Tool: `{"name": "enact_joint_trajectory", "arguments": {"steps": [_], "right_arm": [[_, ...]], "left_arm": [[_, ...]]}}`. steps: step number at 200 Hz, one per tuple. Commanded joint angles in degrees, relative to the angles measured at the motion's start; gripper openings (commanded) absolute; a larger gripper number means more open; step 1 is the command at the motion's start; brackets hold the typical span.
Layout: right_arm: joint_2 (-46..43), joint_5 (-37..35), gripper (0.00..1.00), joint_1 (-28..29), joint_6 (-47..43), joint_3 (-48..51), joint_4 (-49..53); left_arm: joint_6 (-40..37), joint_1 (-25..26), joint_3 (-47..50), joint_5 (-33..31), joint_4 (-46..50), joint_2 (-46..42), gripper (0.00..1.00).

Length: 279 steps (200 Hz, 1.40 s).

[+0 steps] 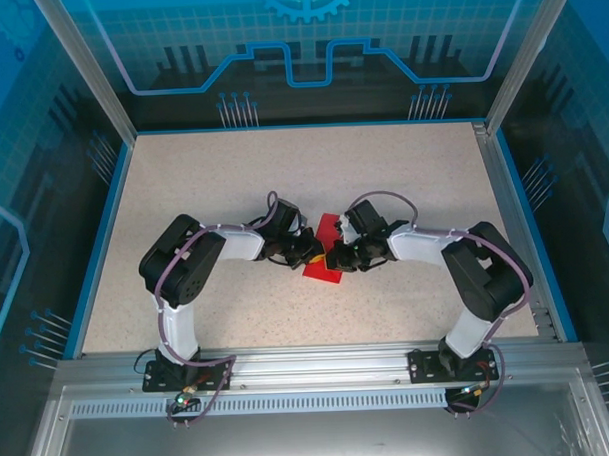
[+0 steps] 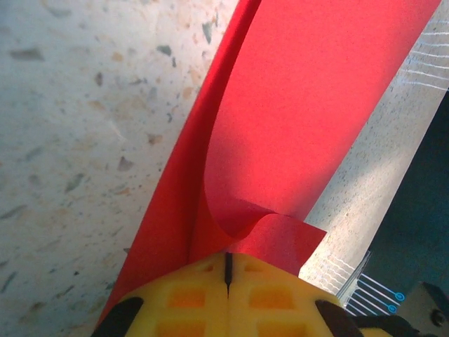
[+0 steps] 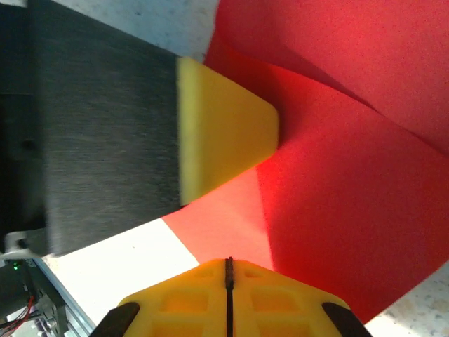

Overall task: Fold a paper plane with a square sheet of paper (pick it up from the middle)
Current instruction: Fold the triangle a second time at the center of the table.

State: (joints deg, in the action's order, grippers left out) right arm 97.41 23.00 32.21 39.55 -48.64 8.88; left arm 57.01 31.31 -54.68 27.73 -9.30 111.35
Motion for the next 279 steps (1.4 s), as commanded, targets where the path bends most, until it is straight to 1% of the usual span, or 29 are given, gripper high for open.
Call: {"name": "enact_joint_trajectory", "arguments": {"steps": [1, 80, 131, 151, 190, 229, 279], "right_arm": [[1.28, 1.08, 0.09, -0.27, 0.7, -1.44, -0.79], [3.19, -0.14, 0.1, -0.83, 0.13, -4.51, 0.4], [4.79, -0.33, 0.1, -0.74, -0.33, -3.92, 0.34], [5.05, -1.64, 0.1, -0.74, -0.82, -3.83, 1.49], [2.02, -4.05, 0.12, -0.74, -2.11, -3.74, 4.19], [-0.4, -4.35, 0.13, -0.79, -3.08, -4.53, 6.25], [-1.76, -3.28, 0.13, -0.74, -1.72, -3.54, 4.75]], "left_arm": [[-1.19, 0.9, 0.45, -1.96, 6.18, 3.01, 0.0], [-1.64, 0.94, 0.03, -1.84, 6.65, 3.25, 0.0], [-1.69, 0.94, -0.32, -1.74, 6.91, 3.35, 0.0], [-1.66, 0.94, -0.26, -1.81, 6.76, 3.39, 0.0], [-1.73, 0.87, -0.51, -1.64, 6.74, 4.09, 0.0], [-1.14, 0.95, -0.71, -1.73, 6.54, 4.82, 0.0], [-1.64, 0.97, -0.54, -1.71, 7.19, 4.84, 0.0]]}}
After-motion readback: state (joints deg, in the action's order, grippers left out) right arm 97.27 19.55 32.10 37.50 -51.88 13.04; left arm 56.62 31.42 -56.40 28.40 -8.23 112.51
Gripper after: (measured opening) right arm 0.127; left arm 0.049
